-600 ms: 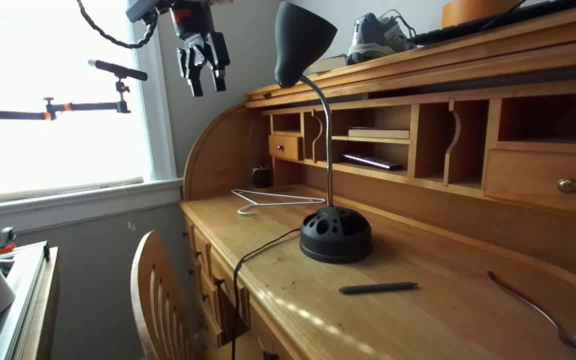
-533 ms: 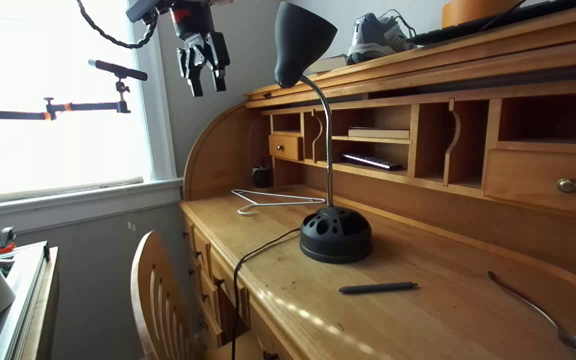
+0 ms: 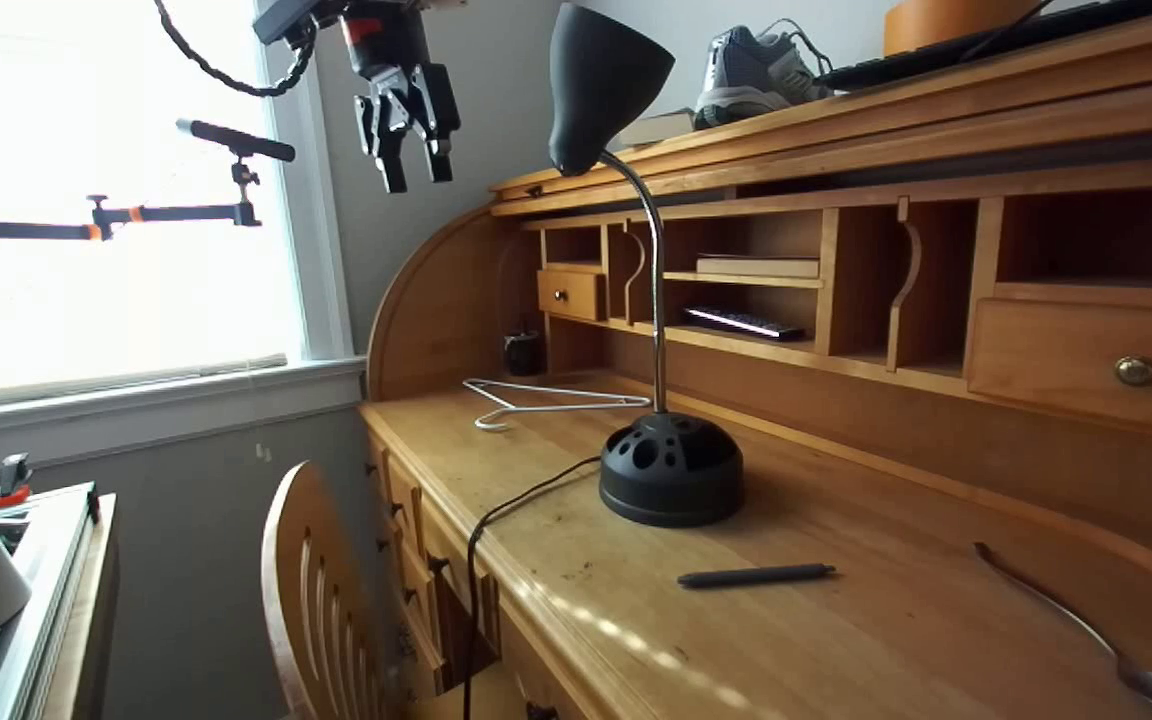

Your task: Put the black pen in the lamb base

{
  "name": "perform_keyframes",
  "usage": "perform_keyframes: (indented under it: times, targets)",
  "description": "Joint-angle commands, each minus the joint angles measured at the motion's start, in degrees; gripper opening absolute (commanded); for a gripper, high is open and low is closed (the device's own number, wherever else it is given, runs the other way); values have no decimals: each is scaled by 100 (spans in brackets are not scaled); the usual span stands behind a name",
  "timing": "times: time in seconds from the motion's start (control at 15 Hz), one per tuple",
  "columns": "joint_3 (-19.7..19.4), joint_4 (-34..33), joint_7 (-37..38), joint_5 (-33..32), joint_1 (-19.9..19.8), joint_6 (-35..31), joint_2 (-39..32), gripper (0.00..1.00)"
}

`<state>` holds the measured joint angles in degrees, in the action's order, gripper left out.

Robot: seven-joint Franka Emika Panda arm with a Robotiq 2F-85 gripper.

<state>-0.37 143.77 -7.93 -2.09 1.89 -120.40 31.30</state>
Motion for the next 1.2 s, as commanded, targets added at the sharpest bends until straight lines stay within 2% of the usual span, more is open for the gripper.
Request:
perform_keyframes:
  times: [0.0,0.2,0.33,0.47,0.67,1.13]
  targets:
    - [-104,-272,314,-160,-300,-25,-112,100]
    - [-312,-476,231,-353,-564,-46,-134,100]
    - [-410,-743,256,-502,-743,377,-326,100]
    - [-532,-906,294,-536,-860,449,-544,100]
    - [-643,-1103,943,-421,-1096,48,-967,100]
    - [-991,-1677,683,-111,-1144,315,-1896,100]
